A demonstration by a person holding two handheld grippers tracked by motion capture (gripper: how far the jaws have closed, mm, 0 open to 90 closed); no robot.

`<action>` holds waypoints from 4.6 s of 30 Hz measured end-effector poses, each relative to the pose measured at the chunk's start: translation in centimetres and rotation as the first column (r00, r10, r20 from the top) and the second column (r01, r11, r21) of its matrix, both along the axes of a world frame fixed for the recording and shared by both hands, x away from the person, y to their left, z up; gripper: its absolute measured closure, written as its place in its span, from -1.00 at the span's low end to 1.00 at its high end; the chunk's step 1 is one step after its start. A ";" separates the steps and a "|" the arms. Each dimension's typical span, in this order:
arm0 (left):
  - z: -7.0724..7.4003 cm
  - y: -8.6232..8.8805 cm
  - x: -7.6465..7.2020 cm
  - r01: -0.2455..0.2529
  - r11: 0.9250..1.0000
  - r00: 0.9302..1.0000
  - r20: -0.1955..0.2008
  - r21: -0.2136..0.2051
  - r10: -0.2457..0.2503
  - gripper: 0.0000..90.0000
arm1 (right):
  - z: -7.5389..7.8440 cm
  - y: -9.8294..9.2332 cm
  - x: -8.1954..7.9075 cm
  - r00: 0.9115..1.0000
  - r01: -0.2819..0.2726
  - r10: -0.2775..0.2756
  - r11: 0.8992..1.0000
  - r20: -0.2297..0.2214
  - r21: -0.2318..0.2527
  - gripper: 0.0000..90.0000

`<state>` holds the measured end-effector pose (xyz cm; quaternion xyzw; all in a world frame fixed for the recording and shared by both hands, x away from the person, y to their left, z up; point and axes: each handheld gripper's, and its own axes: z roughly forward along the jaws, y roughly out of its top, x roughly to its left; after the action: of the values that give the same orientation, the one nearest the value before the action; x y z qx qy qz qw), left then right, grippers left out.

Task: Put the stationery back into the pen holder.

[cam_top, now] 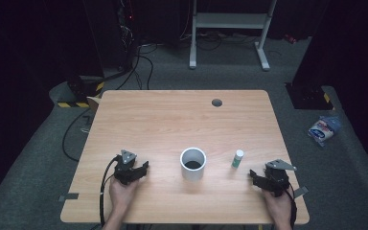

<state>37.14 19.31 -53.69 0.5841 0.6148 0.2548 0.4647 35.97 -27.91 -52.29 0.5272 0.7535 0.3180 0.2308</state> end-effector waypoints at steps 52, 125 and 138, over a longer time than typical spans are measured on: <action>-0.1 0.0 0.1 -0.014 1.000 1.000 -0.008 0.012 0.014 -0.28 | 4.8 5.4 1.1 0.973 -0.215 0.207 0.974 0.107 0.076 0.27; -0.1 0.0 0.1 -0.012 1.000 1.000 -0.018 0.022 0.012 -0.34 | 11.7 7.8 -0.7 0.879 -0.464 0.424 0.864 0.217 0.195 0.44; -0.1 0.0 0.1 -0.011 1.000 1.000 -0.022 0.023 0.011 -0.37 | 12.5 10.1 -0.5 0.863 -0.496 0.459 0.849 0.210 0.181 0.44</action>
<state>37.22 19.34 -53.76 0.5887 0.6200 0.2579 0.4500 35.44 -17.85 -39.84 0.3189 0.7983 0.4910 0.1411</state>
